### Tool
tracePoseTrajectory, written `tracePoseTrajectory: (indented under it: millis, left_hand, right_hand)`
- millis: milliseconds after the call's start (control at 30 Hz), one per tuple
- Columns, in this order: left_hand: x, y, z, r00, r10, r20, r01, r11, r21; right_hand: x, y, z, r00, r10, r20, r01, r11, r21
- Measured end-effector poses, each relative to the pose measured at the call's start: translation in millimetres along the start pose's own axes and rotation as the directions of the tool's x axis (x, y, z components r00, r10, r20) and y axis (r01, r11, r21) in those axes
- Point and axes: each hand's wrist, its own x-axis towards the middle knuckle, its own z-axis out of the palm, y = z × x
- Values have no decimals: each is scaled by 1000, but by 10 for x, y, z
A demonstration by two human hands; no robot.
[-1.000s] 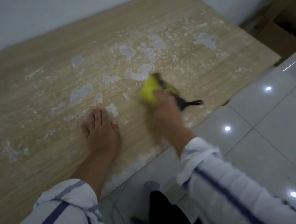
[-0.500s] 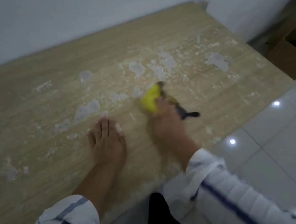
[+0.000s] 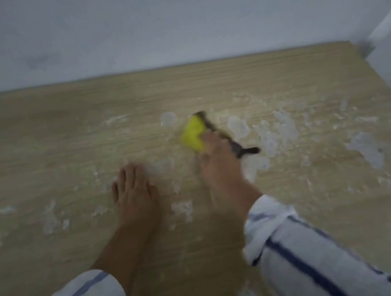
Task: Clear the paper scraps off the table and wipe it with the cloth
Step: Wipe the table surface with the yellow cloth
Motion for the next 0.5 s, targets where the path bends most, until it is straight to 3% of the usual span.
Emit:
tracePoseTrajectory:
  millis: [33,100,133,167,233,300,400,433,500]
  left_hand:
    - [46,-89,-35,998,-59,-2,59,998,22]
    - [106,-234,-86,993,-118,-7,118,992,47]
    - [119,-285,-97,993,-115,-17,116,992,50]
    - [129,-321,-103,994,-101,-30,103,993,52]
    - [160,-377,-110,997,-72,-26,74,996,57]
    - [219,-436,-135,998,-67,-1,67,997,49]
    - [360,-614,-242,995,-95,-22,96,994,43]
    - [419,-687,-281,993,-113,-25,114,993,43]
    - [540,-834,-357,989,-148,-30,149,988,50]
  right_hand:
    - [-146,-239,207,982,-172,82,171,985,17]
    - [-408,-450,440,839,-377,392,376,923,82]
    - [-382,-385,473,803,-420,423,434,898,69]
    - [-271,-282,468,812,-451,370,479,878,20]
    - [66,-55,397,889,-351,293,388,918,-80]
    - [455,223,253,970,-140,197,168,977,-133]
    - [845,216,79,971,215,103,-194,964,-181]
    - [873,8,98,974,220,56,-208,963,-172]
    - [700,-529,354,993,80,81,-72,992,-105]
